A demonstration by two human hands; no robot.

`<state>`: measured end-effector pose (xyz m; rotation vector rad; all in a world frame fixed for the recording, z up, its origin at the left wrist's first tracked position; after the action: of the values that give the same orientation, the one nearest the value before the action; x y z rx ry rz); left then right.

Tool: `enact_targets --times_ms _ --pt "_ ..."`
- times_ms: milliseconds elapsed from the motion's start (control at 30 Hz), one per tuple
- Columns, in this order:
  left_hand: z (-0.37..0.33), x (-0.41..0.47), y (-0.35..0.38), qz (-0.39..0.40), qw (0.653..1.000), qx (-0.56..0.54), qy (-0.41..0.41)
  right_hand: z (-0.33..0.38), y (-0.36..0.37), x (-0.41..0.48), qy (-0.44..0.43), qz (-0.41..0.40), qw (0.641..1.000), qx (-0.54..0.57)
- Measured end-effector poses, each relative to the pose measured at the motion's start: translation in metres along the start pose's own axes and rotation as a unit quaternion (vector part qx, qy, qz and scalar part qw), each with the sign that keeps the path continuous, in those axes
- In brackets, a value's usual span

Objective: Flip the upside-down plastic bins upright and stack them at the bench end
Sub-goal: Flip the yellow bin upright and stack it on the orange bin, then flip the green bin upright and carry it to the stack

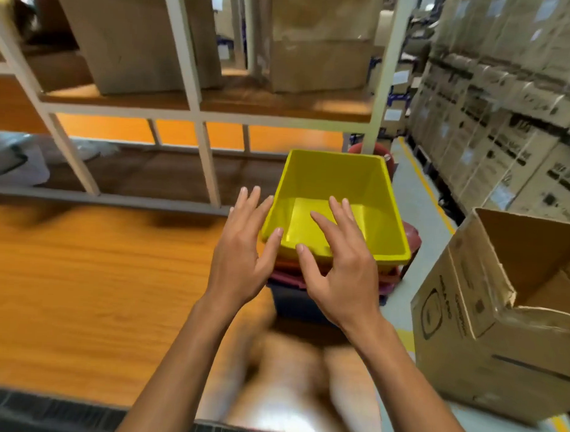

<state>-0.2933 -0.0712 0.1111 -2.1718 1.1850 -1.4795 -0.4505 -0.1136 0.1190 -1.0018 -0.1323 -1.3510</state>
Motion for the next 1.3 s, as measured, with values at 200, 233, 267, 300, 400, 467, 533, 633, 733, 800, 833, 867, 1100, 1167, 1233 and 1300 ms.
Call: enact_targets --times_ms 200,233,267,300,400,467,533,633,733,800,833,867,1100,1167,1233,1300 --pt "0.037 -0.057 -0.055 -0.046 0.997 0.033 -0.049 0.046 0.044 -0.032 -0.038 -0.017 0.995 0.094" --pt "0.044 -0.069 -0.067 -0.056 0.996 0.041 -0.059 0.056 0.053 -0.038 -0.04 -0.013 0.994 0.105" --pt "0.051 -0.081 -0.08 -0.065 0.994 0.049 -0.07 0.066 0.062 -0.045 -0.041 -0.006 0.993 0.113" --pt "0.059 -0.093 -0.093 -0.075 0.992 0.059 -0.081 0.076 0.073 -0.052 -0.039 0.001 0.992 0.12" --pt "0.083 -0.133 -0.133 -0.098 0.985 0.083 -0.114 0.108 0.113 -0.074 -0.027 0.043 0.988 0.142" --pt "0.102 -0.164 -0.16 -0.106 0.98 0.095 -0.137 0.133 0.146 -0.092 -0.024 0.085 0.983 0.162" --pt "0.122 -0.198 -0.189 -0.11 0.976 0.101 -0.158 0.162 0.181 -0.112 -0.027 0.118 0.976 0.178" --pt "0.153 -0.249 -0.238 -0.126 0.967 0.112 -0.192 0.208 0.232 -0.141 -0.026 0.166 0.965 0.2" --pt "0.183 -0.292 -0.293 -0.146 0.955 0.127 -0.227 0.255 0.281 -0.169 -0.03 0.205 0.953 0.22" --pt "0.202 -0.316 -0.329 -0.152 0.947 0.148 -0.241 0.285 0.311 -0.186 -0.037 0.229 0.945 0.232" --pt "0.211 -0.327 -0.346 -0.154 0.943 0.16 -0.248 0.301 0.324 -0.194 -0.04 0.24 0.94 0.239" --pt "0.219 -0.338 -0.363 -0.158 0.938 0.171 -0.258 0.316 0.337 -0.201 -0.044 0.251 0.935 0.246" --pt "0.264 -0.395 -0.452 -0.205 0.897 0.227 -0.318 0.41 0.413 -0.231 -0.094 0.322 0.903 0.269" --pt "0.28 -0.407 -0.473 -0.221 0.885 0.239 -0.332 0.433 0.436 -0.234 -0.109 0.334 0.894 0.278" --pt "0.299 -0.418 -0.492 -0.23 0.876 0.248 -0.344 0.456 0.463 -0.237 -0.123 0.346 0.886 0.284" --pt "0.321 -0.427 -0.512 -0.239 0.867 0.257 -0.355 0.478 0.492 -0.238 -0.128 0.359 0.878 0.291"
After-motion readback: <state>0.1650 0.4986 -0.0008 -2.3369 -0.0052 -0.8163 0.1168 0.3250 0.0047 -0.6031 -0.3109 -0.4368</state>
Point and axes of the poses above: each hand's wrist, its own x-axis towards the middle knuckle, its own y-axis out of the palm, z = x × y, the point moved 5 cm from there along x, towards the middle knuckle, and after that the axes turned 7 degrees about y, right-handed, at the moved point
